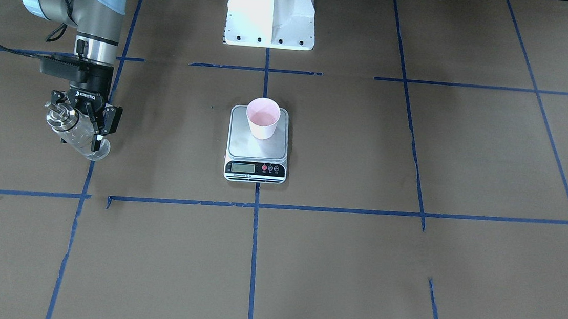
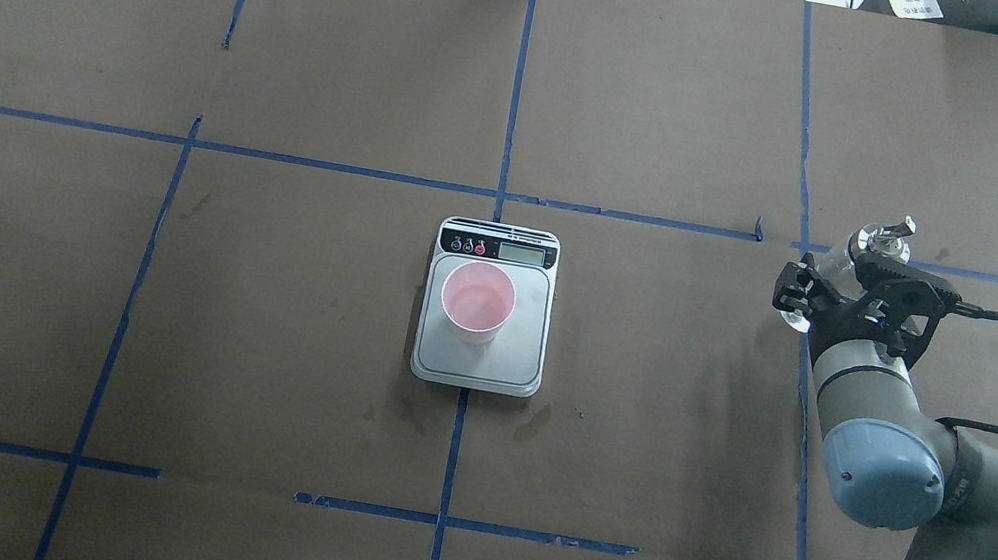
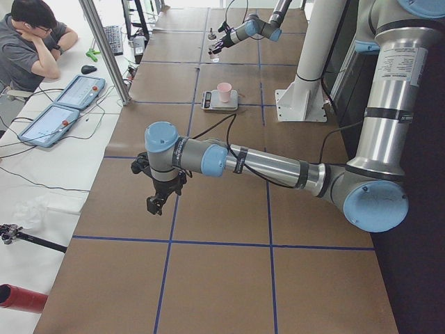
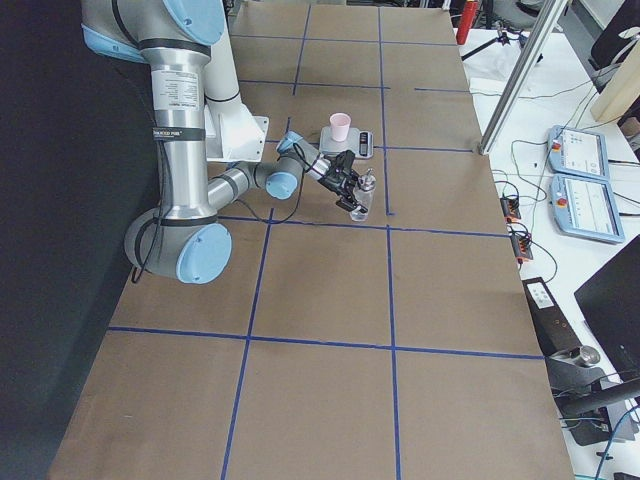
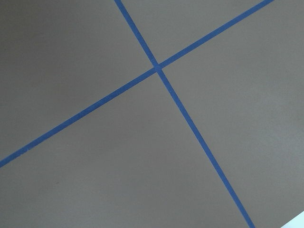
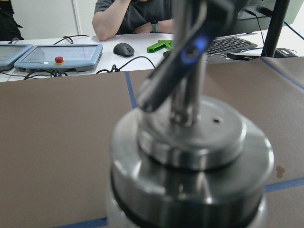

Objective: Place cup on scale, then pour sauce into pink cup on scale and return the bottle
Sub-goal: 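Lower the bottle with the right gripper onto the table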

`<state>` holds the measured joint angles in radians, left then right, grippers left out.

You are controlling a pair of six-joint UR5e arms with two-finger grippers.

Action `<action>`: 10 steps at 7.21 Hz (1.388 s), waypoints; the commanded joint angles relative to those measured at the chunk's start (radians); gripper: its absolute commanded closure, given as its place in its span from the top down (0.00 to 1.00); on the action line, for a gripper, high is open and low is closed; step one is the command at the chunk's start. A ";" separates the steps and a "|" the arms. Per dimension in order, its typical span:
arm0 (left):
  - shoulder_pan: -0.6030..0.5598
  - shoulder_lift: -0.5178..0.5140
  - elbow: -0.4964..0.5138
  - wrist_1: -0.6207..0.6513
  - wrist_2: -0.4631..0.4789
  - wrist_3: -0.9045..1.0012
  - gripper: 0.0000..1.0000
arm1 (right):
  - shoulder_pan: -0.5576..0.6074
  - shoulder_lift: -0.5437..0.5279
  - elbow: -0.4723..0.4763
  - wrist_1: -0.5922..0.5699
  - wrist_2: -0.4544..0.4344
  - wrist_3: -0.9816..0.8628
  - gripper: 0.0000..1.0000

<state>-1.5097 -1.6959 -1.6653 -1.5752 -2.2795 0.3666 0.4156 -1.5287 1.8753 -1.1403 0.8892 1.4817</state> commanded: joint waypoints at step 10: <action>0.000 -0.001 -0.002 -0.002 0.000 0.000 1.00 | -0.012 -0.007 -0.041 0.001 0.020 -0.006 0.69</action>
<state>-1.5094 -1.6973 -1.6670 -1.5769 -2.2795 0.3666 0.4042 -1.5379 1.8346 -1.1403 0.9084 1.4757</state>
